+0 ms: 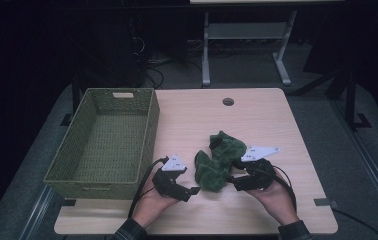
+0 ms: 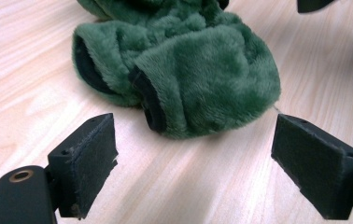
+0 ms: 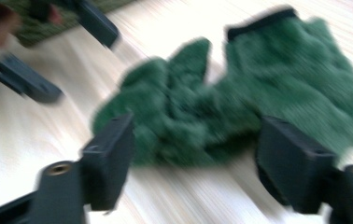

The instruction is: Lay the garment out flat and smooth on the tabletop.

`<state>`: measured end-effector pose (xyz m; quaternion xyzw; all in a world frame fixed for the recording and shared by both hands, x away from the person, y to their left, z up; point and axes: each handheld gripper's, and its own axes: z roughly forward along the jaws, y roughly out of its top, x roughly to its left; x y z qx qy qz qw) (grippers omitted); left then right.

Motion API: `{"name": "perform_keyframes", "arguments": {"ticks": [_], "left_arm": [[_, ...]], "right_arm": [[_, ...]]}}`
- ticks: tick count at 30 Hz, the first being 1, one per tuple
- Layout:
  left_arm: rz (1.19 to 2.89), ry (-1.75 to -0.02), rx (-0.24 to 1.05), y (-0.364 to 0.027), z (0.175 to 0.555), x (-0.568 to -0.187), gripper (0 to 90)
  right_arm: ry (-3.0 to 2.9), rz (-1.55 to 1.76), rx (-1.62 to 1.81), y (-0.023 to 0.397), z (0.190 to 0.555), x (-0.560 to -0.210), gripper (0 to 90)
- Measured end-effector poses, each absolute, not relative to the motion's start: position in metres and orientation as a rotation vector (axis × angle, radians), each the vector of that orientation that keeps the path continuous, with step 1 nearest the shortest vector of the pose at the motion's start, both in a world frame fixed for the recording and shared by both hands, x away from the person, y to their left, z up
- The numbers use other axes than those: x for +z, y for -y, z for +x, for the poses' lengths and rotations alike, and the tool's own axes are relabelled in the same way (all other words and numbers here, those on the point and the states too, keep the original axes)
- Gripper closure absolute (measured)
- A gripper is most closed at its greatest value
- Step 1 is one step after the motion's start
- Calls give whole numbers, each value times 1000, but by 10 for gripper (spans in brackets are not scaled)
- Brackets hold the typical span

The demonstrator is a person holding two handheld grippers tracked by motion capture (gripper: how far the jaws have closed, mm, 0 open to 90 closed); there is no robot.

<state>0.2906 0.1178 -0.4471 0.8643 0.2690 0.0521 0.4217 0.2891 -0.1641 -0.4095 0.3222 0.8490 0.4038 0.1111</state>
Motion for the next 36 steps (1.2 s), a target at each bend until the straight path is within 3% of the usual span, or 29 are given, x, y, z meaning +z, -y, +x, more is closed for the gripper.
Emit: {"name": "perform_keyframes", "arguments": {"ticks": [14, 23, 26, 27, 28, 36], "left_arm": [[2198, -663, 134, -118, 290, -454, 136], [2198, -662, 127, -118, 291, -454, 136], [2195, -667, 115, -118, 291, -455, 136], [2198, -665, 120, -120, 292, -454, 136], [2199, -664, 125, -121, 292, -453, 136], [2175, -667, 152, -120, 291, -450, 142]], "right_arm": [[-2626, 830, 1223, 107, 331, -418, 571], [-2688, 847, 1183, 94, 341, -432, 659], [-2699, 826, 1171, 91, 342, -433, 731], [-2701, 806, 1156, 90, 341, -433, 834], [-2695, 792, 1155, 91, 341, -433, 858], [-2630, 781, 1244, 112, 330, -413, 875]]}}
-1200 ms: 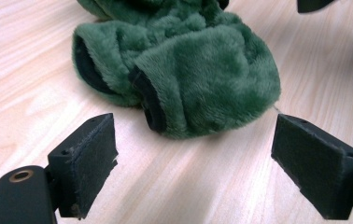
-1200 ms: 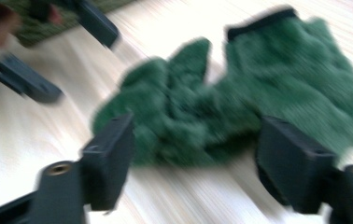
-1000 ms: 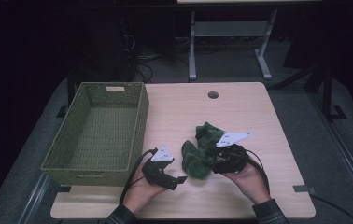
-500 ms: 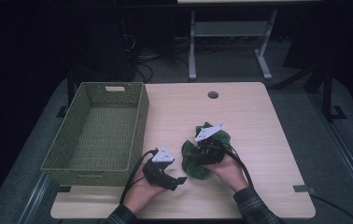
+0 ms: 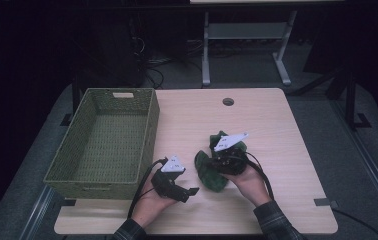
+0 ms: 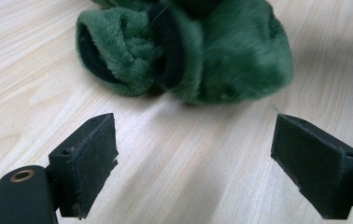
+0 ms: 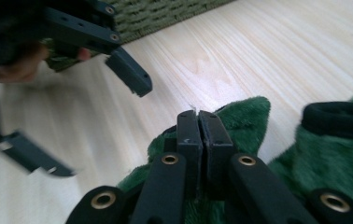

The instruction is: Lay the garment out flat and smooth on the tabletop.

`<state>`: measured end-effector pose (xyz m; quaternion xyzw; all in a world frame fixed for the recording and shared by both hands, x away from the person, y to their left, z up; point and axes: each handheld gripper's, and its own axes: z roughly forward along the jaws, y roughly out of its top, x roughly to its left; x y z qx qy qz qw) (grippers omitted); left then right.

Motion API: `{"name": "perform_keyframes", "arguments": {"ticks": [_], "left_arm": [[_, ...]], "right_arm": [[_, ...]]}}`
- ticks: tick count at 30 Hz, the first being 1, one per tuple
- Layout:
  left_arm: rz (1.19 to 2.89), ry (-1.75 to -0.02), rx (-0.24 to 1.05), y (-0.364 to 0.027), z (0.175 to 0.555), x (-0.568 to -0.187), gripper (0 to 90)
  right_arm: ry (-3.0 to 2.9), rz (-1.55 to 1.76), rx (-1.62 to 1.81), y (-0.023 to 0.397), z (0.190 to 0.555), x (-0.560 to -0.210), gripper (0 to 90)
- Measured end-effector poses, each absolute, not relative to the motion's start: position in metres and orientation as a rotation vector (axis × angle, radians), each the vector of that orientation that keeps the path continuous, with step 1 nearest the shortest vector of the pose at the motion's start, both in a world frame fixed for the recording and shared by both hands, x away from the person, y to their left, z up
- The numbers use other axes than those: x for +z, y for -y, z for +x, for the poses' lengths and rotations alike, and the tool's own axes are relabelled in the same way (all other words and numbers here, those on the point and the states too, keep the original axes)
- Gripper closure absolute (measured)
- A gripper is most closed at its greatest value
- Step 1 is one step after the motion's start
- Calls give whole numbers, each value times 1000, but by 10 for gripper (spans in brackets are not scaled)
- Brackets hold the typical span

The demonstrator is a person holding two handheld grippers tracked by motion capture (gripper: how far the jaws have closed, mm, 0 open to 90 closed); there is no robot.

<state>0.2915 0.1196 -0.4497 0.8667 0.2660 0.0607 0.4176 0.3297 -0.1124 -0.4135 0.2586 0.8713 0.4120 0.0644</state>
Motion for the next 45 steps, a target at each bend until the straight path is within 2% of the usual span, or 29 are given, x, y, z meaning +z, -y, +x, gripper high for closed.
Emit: {"name": "perform_keyframes", "arguments": {"ticks": [4, 20, 23, 29, 33, 37, 41, 45], "left_arm": [[2176, -652, 174, -117, 293, -446, 156], [2151, -619, 204, -95, 324, -432, 377], [2170, -591, 195, -87, 327, -433, 438], [2249, -535, 166, -77, 325, -442, 654], [2255, -545, 144, -76, 325, -445, 712], [2254, -554, 141, -80, 325, -443, 733], [2255, -558, 131, -81, 326, -442, 783], [2262, -558, 104, -79, 327, -444, 845]], "right_arm": [[-2599, 801, 1298, 132, 321, -405, 874], [-2530, 892, 1314, 202, 296, -407, 869], [-2514, 926, 1310, 215, 291, -411, 866], [-2490, 1018, 1274, 242, 280, -426, 845], [-2474, 1090, 1195, 261, 272, -435, 811], [-2436, 1145, 1174, 278, 263, -432, 789], [-2409, 1123, 1209, 285, 254, -421, 813], [-2462, 1091, 1235, 270, 250, -425, 869]]}}
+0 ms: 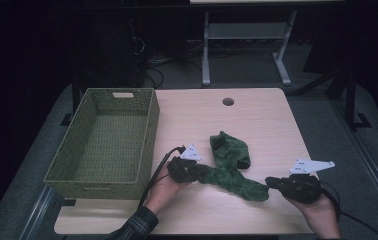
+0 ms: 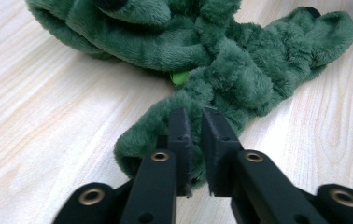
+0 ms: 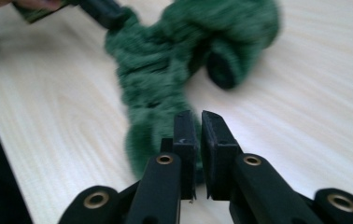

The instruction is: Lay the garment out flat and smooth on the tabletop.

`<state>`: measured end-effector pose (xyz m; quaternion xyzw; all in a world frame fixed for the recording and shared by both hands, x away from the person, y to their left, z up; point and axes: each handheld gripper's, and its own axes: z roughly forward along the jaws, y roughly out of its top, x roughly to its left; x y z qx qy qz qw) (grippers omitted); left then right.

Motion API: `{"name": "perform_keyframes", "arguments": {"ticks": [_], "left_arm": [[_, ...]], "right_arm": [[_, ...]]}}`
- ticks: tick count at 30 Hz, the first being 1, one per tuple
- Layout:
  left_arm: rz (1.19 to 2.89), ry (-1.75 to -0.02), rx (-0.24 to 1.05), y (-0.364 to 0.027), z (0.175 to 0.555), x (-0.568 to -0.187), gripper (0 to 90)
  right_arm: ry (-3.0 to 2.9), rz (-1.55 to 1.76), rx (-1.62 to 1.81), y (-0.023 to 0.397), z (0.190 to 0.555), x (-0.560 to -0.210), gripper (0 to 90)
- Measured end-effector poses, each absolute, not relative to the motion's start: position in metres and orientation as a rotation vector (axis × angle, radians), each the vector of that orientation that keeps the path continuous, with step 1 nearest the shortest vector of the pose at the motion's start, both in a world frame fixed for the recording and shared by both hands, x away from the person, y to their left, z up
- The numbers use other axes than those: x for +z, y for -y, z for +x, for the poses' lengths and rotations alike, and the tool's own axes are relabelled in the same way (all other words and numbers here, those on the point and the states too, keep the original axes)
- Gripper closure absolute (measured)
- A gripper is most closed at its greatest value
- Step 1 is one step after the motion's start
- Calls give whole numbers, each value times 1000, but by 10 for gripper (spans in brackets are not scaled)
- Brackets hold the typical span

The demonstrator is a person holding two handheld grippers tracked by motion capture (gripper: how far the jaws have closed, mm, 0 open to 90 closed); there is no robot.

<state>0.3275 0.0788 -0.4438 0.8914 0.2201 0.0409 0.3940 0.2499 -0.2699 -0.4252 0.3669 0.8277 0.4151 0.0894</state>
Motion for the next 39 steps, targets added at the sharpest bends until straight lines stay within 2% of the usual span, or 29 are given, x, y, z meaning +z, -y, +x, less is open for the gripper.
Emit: {"name": "perform_keyframes", "arguments": {"ticks": [3, 11, 16, 30, 39], "left_arm": [[2291, -556, 107, -74, 329, -449, 894], [2342, -585, 92, -71, 336, -461, 898], [2355, -592, 63, -75, 333, -461, 899], [2369, -594, -31, -98, 298, -461, 900], [2364, -600, -72, -117, 267, -460, 900]], "right_arm": [[-2516, 1083, 1189, 260, 250, -437, 898], [-2609, 1119, 1071, 253, 253, -460, 900], [-2610, 1113, 1016, 252, 256, -461, 900], [-2550, 1169, 970, 264, 268, -461, 900], [-2592, 1141, 930, 255, 250, -460, 900]]}}
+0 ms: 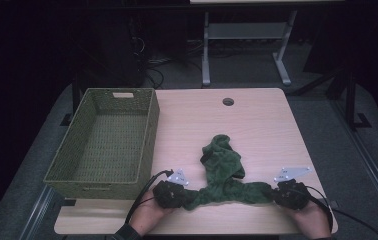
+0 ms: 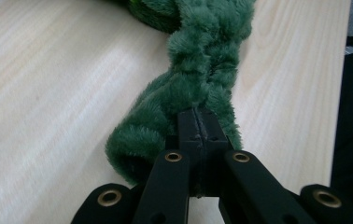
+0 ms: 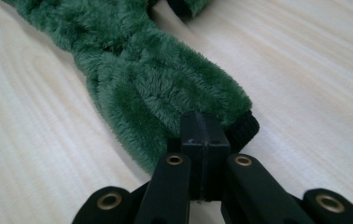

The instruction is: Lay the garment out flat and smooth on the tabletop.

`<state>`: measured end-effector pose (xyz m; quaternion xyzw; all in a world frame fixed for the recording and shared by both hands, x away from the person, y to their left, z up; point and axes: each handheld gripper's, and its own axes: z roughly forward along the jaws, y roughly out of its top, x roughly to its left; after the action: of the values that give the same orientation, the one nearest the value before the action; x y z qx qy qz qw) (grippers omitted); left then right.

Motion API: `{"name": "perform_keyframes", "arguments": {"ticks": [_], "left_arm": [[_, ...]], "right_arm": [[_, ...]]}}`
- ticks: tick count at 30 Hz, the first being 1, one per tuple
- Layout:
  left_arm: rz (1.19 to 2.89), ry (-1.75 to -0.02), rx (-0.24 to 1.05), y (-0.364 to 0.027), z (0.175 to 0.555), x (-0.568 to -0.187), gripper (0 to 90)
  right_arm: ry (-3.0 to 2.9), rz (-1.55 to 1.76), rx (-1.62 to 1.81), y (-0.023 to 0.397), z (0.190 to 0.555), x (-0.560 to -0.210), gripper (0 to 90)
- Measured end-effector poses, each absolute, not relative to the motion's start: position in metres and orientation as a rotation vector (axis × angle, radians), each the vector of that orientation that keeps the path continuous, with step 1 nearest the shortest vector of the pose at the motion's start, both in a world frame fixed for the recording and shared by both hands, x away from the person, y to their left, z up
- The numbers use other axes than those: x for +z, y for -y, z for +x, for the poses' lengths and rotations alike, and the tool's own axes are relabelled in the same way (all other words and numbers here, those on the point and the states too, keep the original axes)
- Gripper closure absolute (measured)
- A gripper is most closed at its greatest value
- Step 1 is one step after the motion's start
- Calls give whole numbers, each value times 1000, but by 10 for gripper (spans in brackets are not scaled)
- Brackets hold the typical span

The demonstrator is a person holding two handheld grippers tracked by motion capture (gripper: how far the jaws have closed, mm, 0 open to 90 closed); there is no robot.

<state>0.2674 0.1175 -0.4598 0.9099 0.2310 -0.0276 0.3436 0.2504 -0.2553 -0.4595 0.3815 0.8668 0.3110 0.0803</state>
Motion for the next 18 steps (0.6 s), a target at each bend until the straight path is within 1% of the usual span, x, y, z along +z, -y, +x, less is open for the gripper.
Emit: {"name": "perform_keyframes", "arguments": {"ticks": [3, 5, 7, 8, 9, 10, 11, 17, 18], "left_arm": [[2362, -598, -77, -117, 269, -458, 894], [2346, -579, -43, -115, 272, -449, 827], [2326, -582, -30, -115, 273, -444, 788], [2302, -583, 7, -114, 278, -436, 758], [2302, -583, 7, -114, 278, -436, 740], [2290, -585, 25, -113, 282, -431, 740], [2281, -583, 54, -111, 288, -424, 701], [2245, -596, 109, -99, 319, -410, 619], [2245, -596, 109, -99, 319, -410, 615]], "right_arm": [[-2601, 1135, 957, 253, 248, -458, 899], [-2588, 1118, 996, 251, 249, -453, 825], [-2576, 1109, 1012, 251, 250, -450, 811], [-2557, 1103, 1059, 249, 255, -443, 773], [-2557, 1103, 1059, 249, 255, -443, 773], [-2554, 1105, 1073, 248, 257, -441, 768], [-2547, 1103, 1107, 243, 264, -438, 731], [-2563, 1106, 1112, 230, 286, -443, 676], [-2574, 1107, 1104, 228, 289, -444, 666]]}}
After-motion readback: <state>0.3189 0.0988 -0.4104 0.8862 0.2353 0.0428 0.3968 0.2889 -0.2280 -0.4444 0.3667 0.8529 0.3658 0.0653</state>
